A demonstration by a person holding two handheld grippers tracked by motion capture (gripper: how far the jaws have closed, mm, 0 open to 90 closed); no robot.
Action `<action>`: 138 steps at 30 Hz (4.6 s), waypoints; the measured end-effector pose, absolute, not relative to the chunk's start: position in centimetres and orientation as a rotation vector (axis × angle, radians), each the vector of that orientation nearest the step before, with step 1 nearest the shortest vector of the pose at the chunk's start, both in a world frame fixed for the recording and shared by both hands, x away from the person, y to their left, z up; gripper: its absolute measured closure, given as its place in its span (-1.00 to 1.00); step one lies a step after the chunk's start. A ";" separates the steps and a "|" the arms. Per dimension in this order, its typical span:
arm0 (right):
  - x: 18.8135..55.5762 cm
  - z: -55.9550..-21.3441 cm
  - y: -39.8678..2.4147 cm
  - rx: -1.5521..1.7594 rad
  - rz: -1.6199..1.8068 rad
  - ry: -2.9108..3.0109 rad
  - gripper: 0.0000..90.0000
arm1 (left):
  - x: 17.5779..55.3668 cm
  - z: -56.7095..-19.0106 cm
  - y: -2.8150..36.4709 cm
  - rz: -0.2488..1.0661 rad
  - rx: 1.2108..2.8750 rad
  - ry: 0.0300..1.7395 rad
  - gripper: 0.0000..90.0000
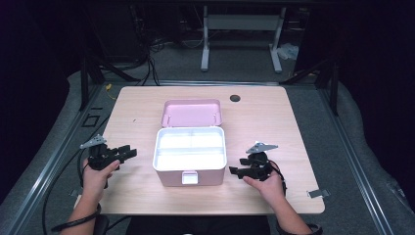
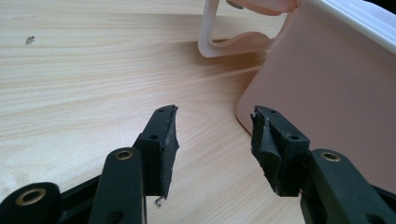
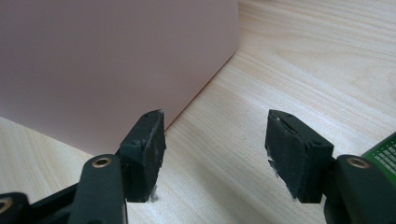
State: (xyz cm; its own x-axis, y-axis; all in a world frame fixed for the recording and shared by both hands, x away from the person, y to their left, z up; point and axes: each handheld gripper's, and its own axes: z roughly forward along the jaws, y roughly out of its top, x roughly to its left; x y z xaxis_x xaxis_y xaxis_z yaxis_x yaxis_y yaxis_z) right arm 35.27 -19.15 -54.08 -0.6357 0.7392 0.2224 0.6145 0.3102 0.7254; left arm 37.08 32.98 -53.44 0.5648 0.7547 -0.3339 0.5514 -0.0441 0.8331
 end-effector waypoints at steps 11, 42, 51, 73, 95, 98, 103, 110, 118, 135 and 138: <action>35.4 -54.2 -19.1 1.261 1.229 2.423 -0.16 | 37.0 -53.4 33.0 0.237 1.719 1.097 0.13; 35.4 -54.2 -19.3 1.299 1.235 2.395 -0.16 | 36.5 -46.2 30.3 0.510 1.850 1.036 0.15; 35.4 -54.3 -19.1 1.296 1.234 2.400 -0.16 | 36.2 -44.4 29.1 0.576 1.917 0.964 0.21; 35.3 -54.2 -19.2 1.292 1.239 2.393 -0.16 | 36.0 -41.4 23.7 0.671 2.183 0.757 0.50; 35.3 -54.1 -19.3 1.297 1.243 2.396 -0.16 | 36.5 -39.8 17.4 0.631 2.383 0.578 0.43; 35.3 -54.1 -19.3 1.295 1.239 2.392 -0.16 | 36.6 -39.7 16.6 0.638 2.415 0.553 0.44; 35.3 -54.1 -19.3 1.302 1.242 2.393 -0.16 | 36.6 -39.6 14.6 0.597 2.481 0.481 0.44; 35.3 -54.1 -19.4 1.291 1.248 2.400 -0.16 | 36.7 -40.0 12.4 0.607 2.574 0.411 0.49; 35.3 -54.0 -19.5 1.290 1.248 2.398 -0.16 | 36.7 -40.9 10.5 0.557 2.667 0.354 0.50; 35.3 -54.0 -19.4 1.290 1.248 2.401 -0.16 | 37.2 -42.2 8.6 0.580 2.797 0.290 0.58; 35.4 -54.1 -19.5 1.288 1.248 2.402 -0.16 | 37.3 -42.3 8.4 0.575 2.813 0.281 0.59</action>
State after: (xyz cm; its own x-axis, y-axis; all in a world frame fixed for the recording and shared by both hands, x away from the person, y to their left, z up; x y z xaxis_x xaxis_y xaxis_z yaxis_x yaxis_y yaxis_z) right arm 35.36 -19.46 -54.07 -0.6224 0.7446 0.2411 0.6255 0.2881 0.7251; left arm 37.25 8.41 -42.30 0.9031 0.2376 0.3578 0.1364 -0.9486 0.2855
